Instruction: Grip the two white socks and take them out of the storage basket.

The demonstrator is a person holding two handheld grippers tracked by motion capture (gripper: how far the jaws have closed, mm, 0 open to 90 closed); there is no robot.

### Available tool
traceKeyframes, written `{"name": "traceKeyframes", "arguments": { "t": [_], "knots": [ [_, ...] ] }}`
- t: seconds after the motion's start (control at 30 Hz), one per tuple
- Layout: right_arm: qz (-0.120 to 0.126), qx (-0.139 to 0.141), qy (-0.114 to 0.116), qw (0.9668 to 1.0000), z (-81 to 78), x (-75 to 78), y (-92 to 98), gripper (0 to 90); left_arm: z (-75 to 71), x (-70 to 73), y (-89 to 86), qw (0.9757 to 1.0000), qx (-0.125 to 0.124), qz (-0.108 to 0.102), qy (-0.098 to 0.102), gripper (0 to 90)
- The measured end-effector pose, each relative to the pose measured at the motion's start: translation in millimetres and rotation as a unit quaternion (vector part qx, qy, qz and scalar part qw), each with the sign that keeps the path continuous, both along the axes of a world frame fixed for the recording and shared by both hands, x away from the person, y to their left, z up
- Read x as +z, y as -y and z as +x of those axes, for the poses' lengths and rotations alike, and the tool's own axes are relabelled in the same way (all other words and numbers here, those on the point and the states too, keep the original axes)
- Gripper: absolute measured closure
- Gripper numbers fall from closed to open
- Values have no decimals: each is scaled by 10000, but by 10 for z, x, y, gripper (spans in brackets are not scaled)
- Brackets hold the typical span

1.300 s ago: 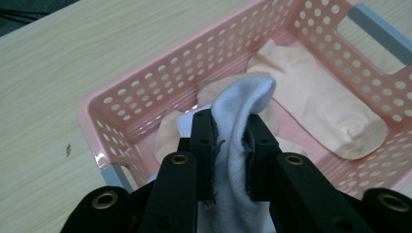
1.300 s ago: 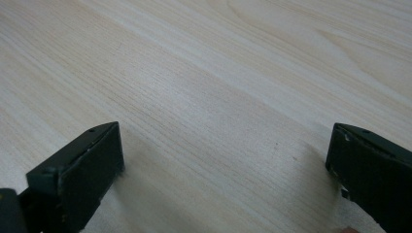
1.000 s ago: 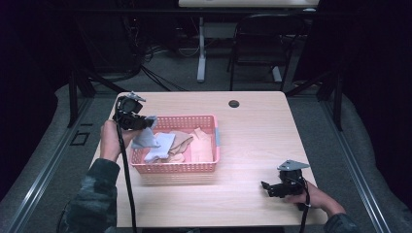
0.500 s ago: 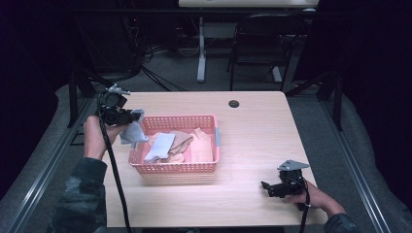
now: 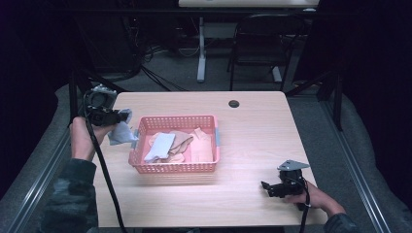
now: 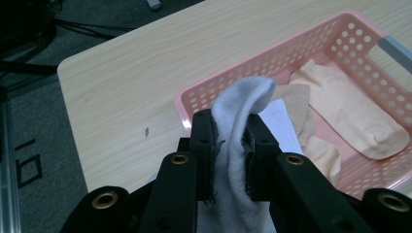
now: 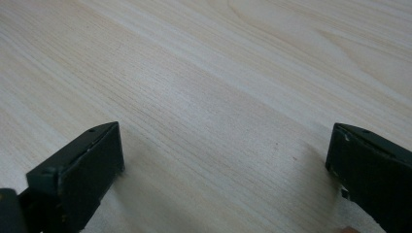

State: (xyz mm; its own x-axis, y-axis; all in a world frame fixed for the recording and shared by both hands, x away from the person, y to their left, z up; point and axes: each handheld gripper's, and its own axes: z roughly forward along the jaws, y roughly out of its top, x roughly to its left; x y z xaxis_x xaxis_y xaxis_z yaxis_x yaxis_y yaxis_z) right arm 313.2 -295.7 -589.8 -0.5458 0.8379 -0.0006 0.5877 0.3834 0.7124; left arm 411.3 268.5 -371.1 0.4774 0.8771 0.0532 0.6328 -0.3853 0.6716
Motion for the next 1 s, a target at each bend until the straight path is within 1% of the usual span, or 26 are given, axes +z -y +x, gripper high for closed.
{"name": "traceKeyframes", "arguments": {
  "t": [0.2, 0.27, 0.3, 0.4, 0.47, 0.5, 0.53, 0.73, 0.77, 0.8, 0.9, 0.93, 1.0],
  "knots": [
    [12, 0, -18, 10000, -1, 2, -1, 0, -34, -11, -140, 9999, 144, 33, -37, 774],
    [4, 1, -2, 10000, 0, 0, 0, 0, -46, -19, -191, 9998, 182, 74, -83, 774],
    [16, 6, -4, 10000, 0, 0, -1, 0, -57, -39, -241, 9996, 237, 82, -104, 774],
    [5, 0, -1, 10000, 0, 0, 0, 0, -69, -64, -292, 9995, 300, 67, -109, 774],
    [1, -3, -17, 10000, -1, 2, -1, 0, -82, -81, -343, 9992, 346, 81, -156, 773],
    [0, 0, -1, 10000, 0, 0, 0, 0, -95, -110, -384, 9990, 411, 93, -173, 773],
    [0, 0, -1, 10000, 0, 0, 0, 0, -95, -110, -384, 9990, 411, 93, -173, 773],
    [2, 0, -1, 10000, 0, 0, 0, 0, -101, -233, -474, 9984, 505, 42, -260, 773],
    [-2, -1, -1, 10000, 0, 0, 0, 0, -94, -287, -489, 9981, 518, 56, -317, 773],
    [-2, -1, -1, 10000, 0, 0, 0, 0, -94, -287, -489, 9981, 518, 56, -317, 774],
    [-1, 0, -2, 10000, 0, 1, 0, 0, -81, -372, -517, 9975, 555, 57, -428, 773],
    [-1, 0, -2, 10000, 0, 1, 0, 0, -78, -402, -528, 9973, 589, 54, -425, 773],
    [-4, 0, -1, 10000, 0, 1, 0, 0, -71, -458, -553, 9965, 653, 78, -515, 773]
  ]
}}
